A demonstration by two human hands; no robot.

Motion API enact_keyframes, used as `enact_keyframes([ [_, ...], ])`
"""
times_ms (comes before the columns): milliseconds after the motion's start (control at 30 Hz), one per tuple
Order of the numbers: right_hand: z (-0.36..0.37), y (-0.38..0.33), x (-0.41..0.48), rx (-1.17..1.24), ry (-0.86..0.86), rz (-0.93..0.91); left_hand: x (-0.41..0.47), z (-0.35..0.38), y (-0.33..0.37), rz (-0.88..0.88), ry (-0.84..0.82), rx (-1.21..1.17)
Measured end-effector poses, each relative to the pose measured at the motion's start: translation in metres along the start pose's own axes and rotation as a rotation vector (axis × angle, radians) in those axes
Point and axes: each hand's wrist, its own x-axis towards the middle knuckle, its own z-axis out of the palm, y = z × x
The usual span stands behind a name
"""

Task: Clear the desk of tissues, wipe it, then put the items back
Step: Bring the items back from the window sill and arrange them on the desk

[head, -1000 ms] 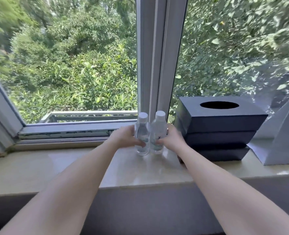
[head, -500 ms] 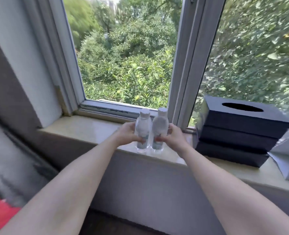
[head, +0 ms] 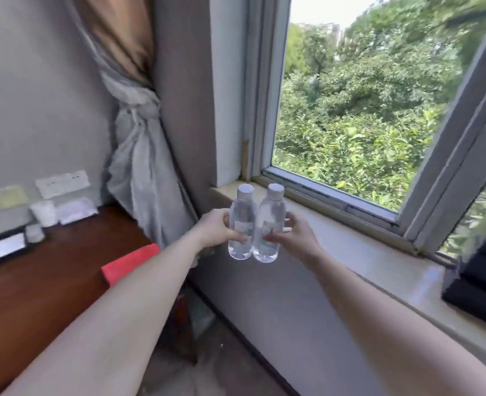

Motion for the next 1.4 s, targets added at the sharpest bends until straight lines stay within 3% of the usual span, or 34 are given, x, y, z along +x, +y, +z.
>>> enact_keyframes([
  [433,0.214,-0.119,0.020,0.006,-0.367,-0.188,-0.111,-0.172,-0.132,-0.266,0.379,0.005],
  [833,0.414,-0.218,0.002,-0.031,-0.592,-0.361,-0.210,-0.309,-0.247,-0.417,0.525,-0.092],
  [1067,0.502,-0.252,-0.011,-0.035,-0.753,-0.369,-0.260,-0.352,-0.306,-0.499,0.626,-0.134],
  [1400,0.633,-0.286,0.028,-0.087,-0.898,-0.357,-0.254,-0.424,-0.409,-0.615,0.696,-0.150],
])
